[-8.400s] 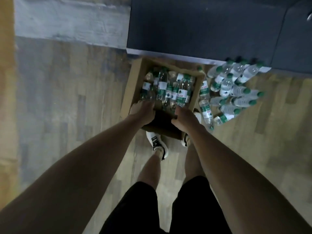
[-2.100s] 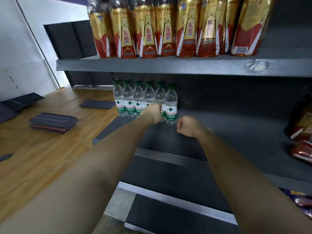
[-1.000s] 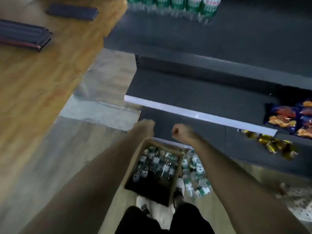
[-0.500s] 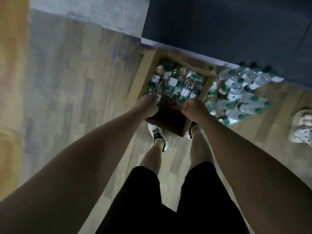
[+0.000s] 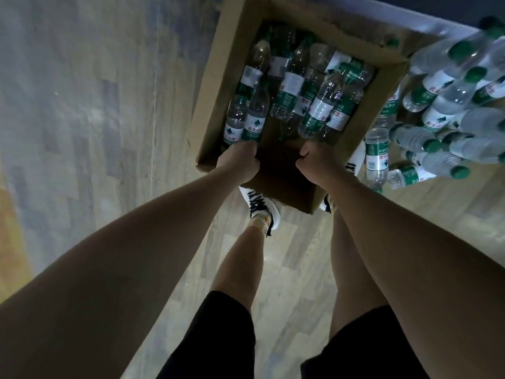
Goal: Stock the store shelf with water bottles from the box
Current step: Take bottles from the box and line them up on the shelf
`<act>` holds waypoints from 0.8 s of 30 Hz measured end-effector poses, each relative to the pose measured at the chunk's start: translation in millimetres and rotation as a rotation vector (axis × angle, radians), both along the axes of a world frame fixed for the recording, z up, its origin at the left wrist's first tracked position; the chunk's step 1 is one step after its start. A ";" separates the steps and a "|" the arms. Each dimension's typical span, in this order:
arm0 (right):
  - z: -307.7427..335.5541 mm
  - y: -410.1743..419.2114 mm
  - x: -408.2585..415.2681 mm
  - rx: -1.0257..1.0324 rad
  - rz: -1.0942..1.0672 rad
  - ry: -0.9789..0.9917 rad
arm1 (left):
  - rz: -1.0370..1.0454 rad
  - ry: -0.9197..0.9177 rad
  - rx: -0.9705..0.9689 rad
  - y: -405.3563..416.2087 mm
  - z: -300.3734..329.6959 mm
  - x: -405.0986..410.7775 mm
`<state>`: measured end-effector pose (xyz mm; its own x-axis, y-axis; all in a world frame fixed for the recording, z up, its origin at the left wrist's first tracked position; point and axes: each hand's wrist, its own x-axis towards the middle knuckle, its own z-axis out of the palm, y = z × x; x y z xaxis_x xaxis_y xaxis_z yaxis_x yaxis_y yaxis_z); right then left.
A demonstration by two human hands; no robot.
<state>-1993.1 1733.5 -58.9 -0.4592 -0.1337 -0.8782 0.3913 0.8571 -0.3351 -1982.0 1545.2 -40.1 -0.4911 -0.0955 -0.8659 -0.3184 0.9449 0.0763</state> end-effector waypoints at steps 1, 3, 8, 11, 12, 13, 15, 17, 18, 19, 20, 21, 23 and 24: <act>-9.6 0.8 -0.3 -0.003 0.014 0.004 | 0.002 0.006 0.010 2.9 -9.3 1.3; -38.6 2.4 -2.8 0.004 0.026 0.036 | 0.011 0.017 0.037 10.2 -38.3 1.0; -106.1 -13.2 -8.2 0.030 -0.031 0.074 | 0.037 0.004 0.064 17.0 -99.8 -13.5; -139.2 -31.9 -11.1 0.023 -0.087 0.097 | 0.057 0.020 0.047 9.3 -128.3 -25.0; -150.0 -38.4 -12.5 0.012 -0.113 0.110 | 0.064 0.022 0.040 4.9 -135.5 -28.7; -159.9 -45.1 -15.2 0.006 -0.143 0.114 | 0.071 0.028 0.033 -0.1 -142.2 -31.6; -178.3 -57.8 -21.2 0.021 -0.198 0.130 | 0.082 0.050 0.014 -10.2 -153.9 -35.1; -192.7 -68.0 -30.9 0.064 -0.271 0.146 | 0.081 0.084 -0.007 -16.6 -163.5 -38.3; -199.5 -72.6 -36.2 0.080 -0.330 0.149 | 0.077 0.105 -0.014 -19.5 -168.4 -39.6; -205.4 -77.3 -41.4 0.095 -0.402 0.130 | 0.075 0.126 -0.019 -22.0 -173.6 -40.9; -211.9 -81.2 -46.1 0.116 -0.467 0.113 | 0.076 0.137 -0.021 -24.0 -178.7 -42.5; -217.4 -84.6 -49.9 0.144 -0.517 0.099 | 0.076 0.144 -0.019 -25.4 -183.3 -43.9; -224.1 -89.2 -53.4 0.204 -0.567 0.086 | 0.079 0.144 -0.010 -27.1 -189.7 -45.9; -225.1 -90.5 -54.1 0.227 -0.570 0.088 | 0.081 0.146 -0.009 -27.4 -191.3 -46.6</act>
<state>-2047.3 1643.0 -284.0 -0.4752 0.3402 -0.8115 0.7880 0.5748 -0.2205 -2028.6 1517.8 -231.4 -0.6021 -0.1468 -0.7848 -0.3794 0.9175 0.1194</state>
